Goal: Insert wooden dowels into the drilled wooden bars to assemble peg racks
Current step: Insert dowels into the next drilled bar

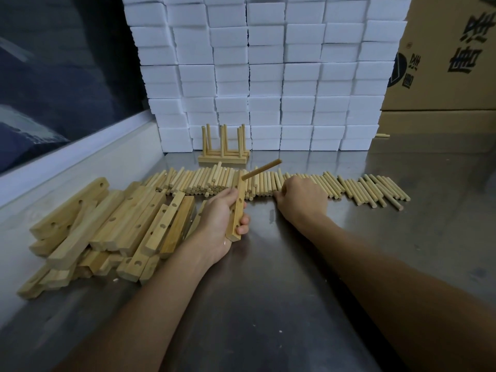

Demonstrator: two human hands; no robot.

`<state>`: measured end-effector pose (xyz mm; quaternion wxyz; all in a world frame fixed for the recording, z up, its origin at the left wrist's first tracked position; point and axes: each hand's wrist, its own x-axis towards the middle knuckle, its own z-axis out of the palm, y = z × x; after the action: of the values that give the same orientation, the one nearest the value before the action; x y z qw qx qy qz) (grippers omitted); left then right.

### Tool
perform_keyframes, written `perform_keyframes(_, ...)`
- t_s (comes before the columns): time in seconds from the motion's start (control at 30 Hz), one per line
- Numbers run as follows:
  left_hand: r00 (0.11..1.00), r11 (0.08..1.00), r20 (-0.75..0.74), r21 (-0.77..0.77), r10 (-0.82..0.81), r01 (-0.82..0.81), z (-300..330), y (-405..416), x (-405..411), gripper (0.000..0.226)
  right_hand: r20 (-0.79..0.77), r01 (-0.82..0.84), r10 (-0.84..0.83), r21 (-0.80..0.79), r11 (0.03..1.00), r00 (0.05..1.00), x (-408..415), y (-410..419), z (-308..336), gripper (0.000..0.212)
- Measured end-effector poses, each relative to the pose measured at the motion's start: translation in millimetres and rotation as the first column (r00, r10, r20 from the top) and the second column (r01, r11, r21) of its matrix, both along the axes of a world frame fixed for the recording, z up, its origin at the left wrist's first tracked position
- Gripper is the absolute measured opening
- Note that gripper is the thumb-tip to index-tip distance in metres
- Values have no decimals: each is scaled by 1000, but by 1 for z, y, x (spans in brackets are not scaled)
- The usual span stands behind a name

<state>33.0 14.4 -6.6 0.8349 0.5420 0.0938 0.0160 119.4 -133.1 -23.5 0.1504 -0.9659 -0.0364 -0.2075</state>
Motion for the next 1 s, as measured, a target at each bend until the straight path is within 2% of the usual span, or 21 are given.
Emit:
perform_keyframes(0.17,1000,1000,3,-9,4,-4,-2,1,1,20,28,0,-3,99,995,1000,-12,-4,5,18)
perform_keyframes(0.33,1000,1000,8,-5,9,-9,-3,1,2,20,85,-62,32,387,920,996,-31,-16,17,14)
perform_keyframes(0.4,1000,1000,8,-9,16,-16,-4,2,3,20,83,-114,81,584,804,993,-39,-22,18,13)
perform_keyframes(0.43,1000,1000,7,-12,20,-20,-4,2,3,20,60,-122,112,704,699,992,-43,-25,18,14)
perform_keyframes(0.5,999,999,6,-18,32,-32,-5,2,4,21,-26,-48,181,918,394,983,-52,-30,16,12)
perform_keyframes(0.57,999,999,7,-21,51,-50,-5,2,5,21,-91,73,262,994,78,961,-58,-33,16,13)
perform_keyframes(0.63,998,998,4,-17,63,-63,-6,2,6,22,-85,121,334,989,-88,939,-58,-37,16,14)
perform_keyframes(0.73,997,997,10,0,73,-73,-6,1,6,22,-27,143,423,959,-246,906,-58,-42,17,10)
perform_keyframes(0.8,997,997,13,11,75,-75,-7,1,5,22,-3,158,458,941,-300,889,-57,-44,17,8)
perform_keyframes(0.9,997,997,10,25,73,-73,-6,1,5,22,25,149,498,940,-305,867,-56,-43,18,14)
perform_keyframes(1.0,998,997,10,32,65,-65,-5,0,4,22,34,116,528,962,-249,849,-54,-43,16,15)
